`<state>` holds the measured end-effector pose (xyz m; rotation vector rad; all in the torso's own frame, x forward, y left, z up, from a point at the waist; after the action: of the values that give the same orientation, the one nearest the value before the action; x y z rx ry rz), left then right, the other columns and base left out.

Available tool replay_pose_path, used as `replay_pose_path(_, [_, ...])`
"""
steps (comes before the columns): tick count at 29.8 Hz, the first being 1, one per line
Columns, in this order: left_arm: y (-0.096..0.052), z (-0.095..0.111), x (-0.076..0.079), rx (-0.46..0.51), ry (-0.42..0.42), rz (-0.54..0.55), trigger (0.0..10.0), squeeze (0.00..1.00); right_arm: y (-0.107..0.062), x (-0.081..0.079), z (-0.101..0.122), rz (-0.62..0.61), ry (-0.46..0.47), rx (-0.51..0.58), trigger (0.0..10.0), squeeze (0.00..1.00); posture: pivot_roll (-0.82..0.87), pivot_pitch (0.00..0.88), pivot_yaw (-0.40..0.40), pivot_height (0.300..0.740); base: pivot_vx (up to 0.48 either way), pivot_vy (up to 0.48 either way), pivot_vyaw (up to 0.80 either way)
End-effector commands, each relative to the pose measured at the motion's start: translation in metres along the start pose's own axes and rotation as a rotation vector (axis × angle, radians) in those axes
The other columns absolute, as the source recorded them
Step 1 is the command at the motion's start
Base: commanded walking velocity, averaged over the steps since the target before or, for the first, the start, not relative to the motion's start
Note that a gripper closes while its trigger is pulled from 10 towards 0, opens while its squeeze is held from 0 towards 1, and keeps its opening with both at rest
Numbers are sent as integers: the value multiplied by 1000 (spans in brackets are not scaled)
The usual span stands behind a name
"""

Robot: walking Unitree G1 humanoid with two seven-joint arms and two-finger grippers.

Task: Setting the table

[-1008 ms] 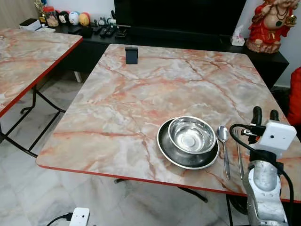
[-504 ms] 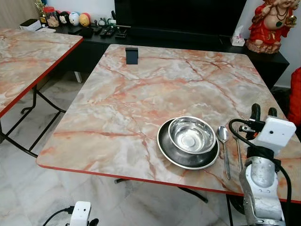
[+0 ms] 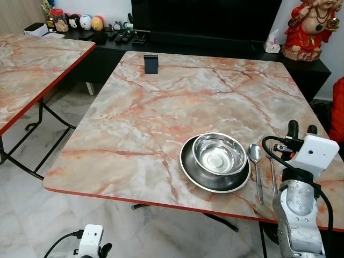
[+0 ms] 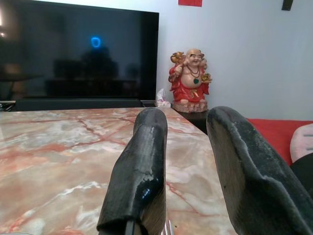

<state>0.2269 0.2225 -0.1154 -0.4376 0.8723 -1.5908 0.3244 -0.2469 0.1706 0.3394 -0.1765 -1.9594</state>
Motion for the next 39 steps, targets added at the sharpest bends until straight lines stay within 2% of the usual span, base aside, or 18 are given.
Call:
replay_pose_path(1, [0, -1, 4, -4, 3, -12, 10000, 0, 3, 2, 8, -16, 6, 22, 10000, 0, 48, 0, -15, 727, 0, 0, 0])
replay_pose_path(20, [-2, -14, 11, -40, -9, -20, 10000, 0, 6, 1, 9, -11, 2, 17, 10000, 0, 53, 0, -27, 727, 0, 148, 0])
replay_pose_path(35, [-2, -15, 12, -48, -21, -17, 10000, 0, 10, -1, 10, -5, 9, 18, 10000, 0, 62, 0, -34, 727, 0, 0, 0])
replay_pose_path(39, [-2, -16, 13, -52, -29, -16, 10000, 0, 12, -2, 11, -3, 10, 19, 10000, 0, 63, 0, -38, 727, 0, 480, 0])
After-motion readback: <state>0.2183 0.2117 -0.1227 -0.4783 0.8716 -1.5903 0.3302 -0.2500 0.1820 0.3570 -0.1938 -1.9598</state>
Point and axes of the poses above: a point about 5 cm out from each wrist's last joint towards the gripper, its own y axis pointing out of the wrist towards the gripper, its own z axis along the axis of the wrist's last joint, x = y × z, the point moved 6 cm from there along y, pointing out of the wrist towards the gripper, and after that the axes turned 12 degrees about y, right-handed, at the moved point
